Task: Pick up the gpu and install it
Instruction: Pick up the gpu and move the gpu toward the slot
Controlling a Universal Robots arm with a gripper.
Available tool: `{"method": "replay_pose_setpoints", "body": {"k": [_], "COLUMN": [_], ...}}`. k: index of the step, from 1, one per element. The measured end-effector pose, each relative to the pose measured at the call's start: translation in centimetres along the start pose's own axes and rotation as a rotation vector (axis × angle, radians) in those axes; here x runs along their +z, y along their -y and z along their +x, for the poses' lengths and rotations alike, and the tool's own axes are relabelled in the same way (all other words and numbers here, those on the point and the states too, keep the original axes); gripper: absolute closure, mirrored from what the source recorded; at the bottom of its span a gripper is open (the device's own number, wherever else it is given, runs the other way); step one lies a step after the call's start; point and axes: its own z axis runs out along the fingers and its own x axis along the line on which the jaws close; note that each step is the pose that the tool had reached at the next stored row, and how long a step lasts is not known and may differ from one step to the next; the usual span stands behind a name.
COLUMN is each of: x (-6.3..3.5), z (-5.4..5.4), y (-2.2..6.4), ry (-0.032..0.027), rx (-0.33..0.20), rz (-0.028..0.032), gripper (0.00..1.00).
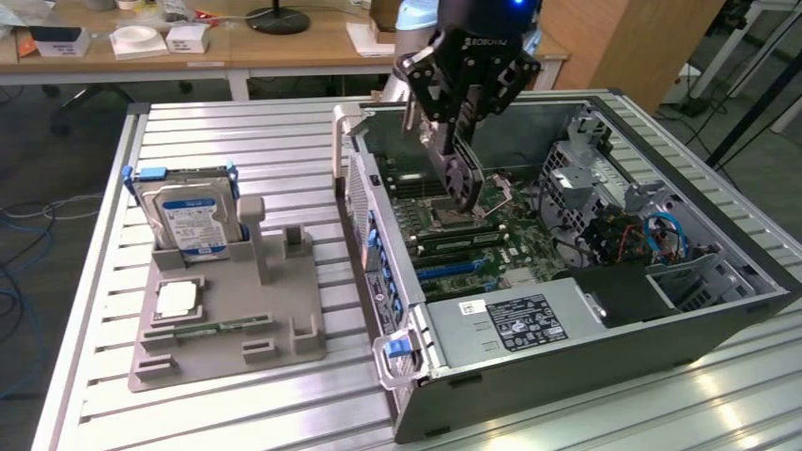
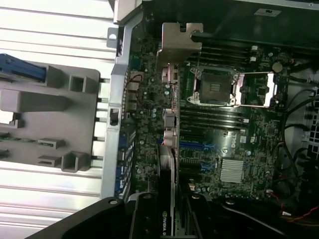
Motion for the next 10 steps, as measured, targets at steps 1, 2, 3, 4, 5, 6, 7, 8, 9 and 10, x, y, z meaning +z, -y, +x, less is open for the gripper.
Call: {"method": "replay_pose_setpoints", "body": {"k": [1, 2, 3, 4, 5, 6, 7, 8, 9, 10], "x": [0.0, 0.0, 0.0, 0.0, 0.01, 0.01, 0.01, 0.01, 0.02, 0.02], "z": [-0.2, -0.4, -0.5, -0.7, -0.9, -1.1, -1.3, -1.5, -1.6, -1.8], "y": [0.01, 0.03, 0.04, 0.05, 0.07, 0.08, 0.1, 0.11, 0.11, 0.1], "ry": [0.0, 0.0, 0.0, -0.0001, -0.0001, -0.0001, -0.0001, -0.0001, 0.0, 0.0], "rx": [-0.001, -0.003, -0.005, -0.006, -0.007, -0.007, -0.007, -0.007, -0.007, -0.007], "rz": [-0.0001, 0.0, 0.0, 0.0001, 0.0, 0.0, 0.0, 0.0, 0.0, 0.0], "gripper": [0.74, 0.74, 0.74, 0.74, 0.74, 0.74, 0.74, 0.74, 0.74, 0.74]}}
